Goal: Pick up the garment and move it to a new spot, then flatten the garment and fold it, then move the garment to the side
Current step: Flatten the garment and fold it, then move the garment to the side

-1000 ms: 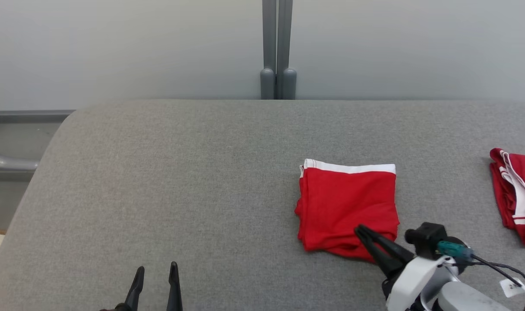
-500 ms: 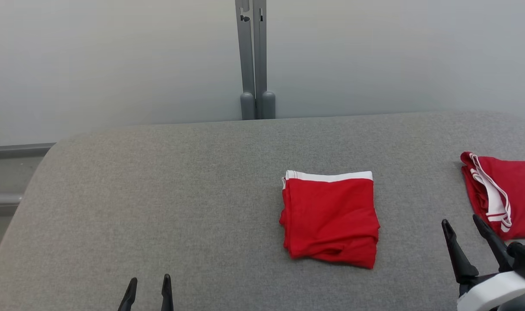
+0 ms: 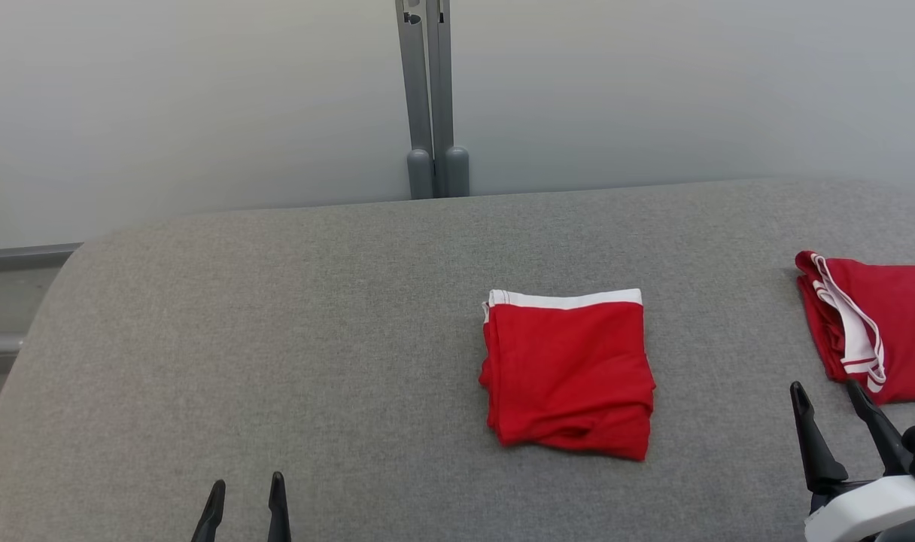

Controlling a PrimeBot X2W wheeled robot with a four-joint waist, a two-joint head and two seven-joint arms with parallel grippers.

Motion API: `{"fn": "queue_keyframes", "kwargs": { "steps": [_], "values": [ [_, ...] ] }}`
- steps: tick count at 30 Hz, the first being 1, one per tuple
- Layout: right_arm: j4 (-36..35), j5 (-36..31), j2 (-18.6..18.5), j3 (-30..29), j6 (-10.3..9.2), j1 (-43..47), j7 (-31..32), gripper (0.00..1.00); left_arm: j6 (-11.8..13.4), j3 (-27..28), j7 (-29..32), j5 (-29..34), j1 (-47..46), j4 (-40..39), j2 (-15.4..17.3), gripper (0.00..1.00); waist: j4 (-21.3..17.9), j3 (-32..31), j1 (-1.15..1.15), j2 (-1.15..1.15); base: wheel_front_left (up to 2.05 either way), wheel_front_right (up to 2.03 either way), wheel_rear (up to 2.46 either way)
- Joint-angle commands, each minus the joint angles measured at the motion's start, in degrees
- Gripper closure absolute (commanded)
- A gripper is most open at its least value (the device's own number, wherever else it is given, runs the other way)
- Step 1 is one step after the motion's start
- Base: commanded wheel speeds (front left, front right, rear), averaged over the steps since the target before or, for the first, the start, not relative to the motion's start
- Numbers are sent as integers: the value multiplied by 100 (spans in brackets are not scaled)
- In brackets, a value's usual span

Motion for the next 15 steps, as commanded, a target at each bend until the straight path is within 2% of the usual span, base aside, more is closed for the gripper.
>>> {"fn": "queue_keyframes", "kwargs": {
  "steps": [1,9,11,13,15],
  "values": [
    [18,-11,11,-21,0,-68,-14,0,33,43,-16,-30,23,-14,19,0,4,15,0,0,0,0,0],
    [138,18,-6,95,0,-78,-15,0,4,102,-16,7,-39,-46,19,0,45,24,0,0,0,0,0],
    [248,214,29,188,0,-192,-15,0,19,99,-16,-31,-47,-80,19,0,62,55,0,0,0,0,0],
    [418,522,-25,523,1,-386,16,0,31,83,-16,-51,-75,-102,19,0,84,96,0,0,0,0,0],
    [562,977,-108,800,0,-675,383,0,36,47,-16,-73,-117,-109,19,0,119,170,0,0,0,0,0]
  ]
}}
